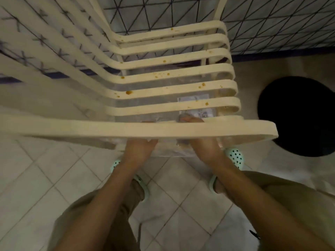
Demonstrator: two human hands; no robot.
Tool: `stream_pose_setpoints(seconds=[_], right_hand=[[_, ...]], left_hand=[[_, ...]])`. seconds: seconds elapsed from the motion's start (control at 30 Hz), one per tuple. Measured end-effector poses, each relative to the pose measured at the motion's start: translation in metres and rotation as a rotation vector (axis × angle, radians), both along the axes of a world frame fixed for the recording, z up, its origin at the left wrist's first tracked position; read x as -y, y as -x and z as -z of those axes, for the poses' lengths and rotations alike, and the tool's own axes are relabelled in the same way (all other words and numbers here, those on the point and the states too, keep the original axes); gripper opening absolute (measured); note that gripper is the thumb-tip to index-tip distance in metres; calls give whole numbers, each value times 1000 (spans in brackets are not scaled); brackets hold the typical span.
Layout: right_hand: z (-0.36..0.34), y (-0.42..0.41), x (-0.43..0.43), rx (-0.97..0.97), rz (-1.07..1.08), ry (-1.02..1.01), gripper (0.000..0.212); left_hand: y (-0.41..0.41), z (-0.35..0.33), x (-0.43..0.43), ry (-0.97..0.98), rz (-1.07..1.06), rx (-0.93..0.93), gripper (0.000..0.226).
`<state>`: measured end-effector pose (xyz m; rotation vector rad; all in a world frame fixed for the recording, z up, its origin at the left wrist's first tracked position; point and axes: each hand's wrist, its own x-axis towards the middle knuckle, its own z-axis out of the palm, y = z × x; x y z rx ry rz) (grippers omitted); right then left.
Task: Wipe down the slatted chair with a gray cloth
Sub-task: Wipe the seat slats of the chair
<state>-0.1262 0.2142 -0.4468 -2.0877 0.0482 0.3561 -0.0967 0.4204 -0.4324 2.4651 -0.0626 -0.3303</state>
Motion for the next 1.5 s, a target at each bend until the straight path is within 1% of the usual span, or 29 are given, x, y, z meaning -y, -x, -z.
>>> stream_pose_setpoints(seconds=[0.03,0.07,0.13,0.17,0.23,0.33,0.4,0.47,0.53,0.6,0.73,0.8,0.87,0.9,0.97,1.07,1.17,1.2,1.23,1.3,1.37,1.43,1.5], right_hand=[[-7,2,-7,-64,-4,162,22],[-11,3,-12,-75,42,163,22],[-26,16,-21,21,67,-26,28],[-36,26,-23,76,44,-90,32],[-38,51,-19,102,20,-121,32],[-37,91,-15,-7,20,-188,33],[-40,112,-24,-43,18,-217,37],[-39,121,-31,-80,49,-292,40],[-40,119,-41,-84,93,-343,37],[-42,119,-48,-118,177,-416,30],[-42,126,-55,-133,204,-384,36],[-41,114,-50,-134,127,-393,43],[-36,104,-48,-137,28,-355,54],[-35,101,-51,-117,-4,-324,56],[-36,96,-58,-27,-35,-252,53],[-30,92,-65,82,-86,-158,53],[-15,88,-70,90,-97,-127,36],[-11,85,-71,67,-80,-125,35],[-7,82,-72,44,-61,-127,38],[-2,74,-75,50,-62,-105,44],[5,63,-81,94,-103,-24,36],[11,50,-88,161,-143,66,24],[24,34,-103,205,-224,152,11]], left_hand=[[14,-10,1,-5,-43,-40,34],[25,-20,1,44,-27,-52,32],[57,-37,-11,176,2,-44,21],[72,-44,-20,198,3,-45,18],[101,-50,-36,229,-61,-87,16],[137,-47,-49,290,-204,-214,14],[149,-47,-48,404,-292,-389,17],[147,-48,-39,502,-290,-524,19],[137,-44,-32,592,-252,-563,14],[128,-39,-24,685,-219,-568,12],[115,-34,-6,661,-136,-433,21],[101,-28,3,676,-195,-362,22],[92,-24,3,680,-262,-330,25],[91,-23,1,646,-284,-313,26],[95,-21,-6,608,-306,-296,25],[103,-22,-20,578,-269,-336,12],[103,-20,-46,407,-104,-317,13],[101,-18,-55,340,-93,-306,14],[97,-15,-66,285,-109,-300,15],[86,-7,-93,181,-160,-345,16],[66,5,-128,-25,-221,-464,25],[45,9,-155,-194,-303,-560,46],[29,11,-165,-209,-325,-614,63]])
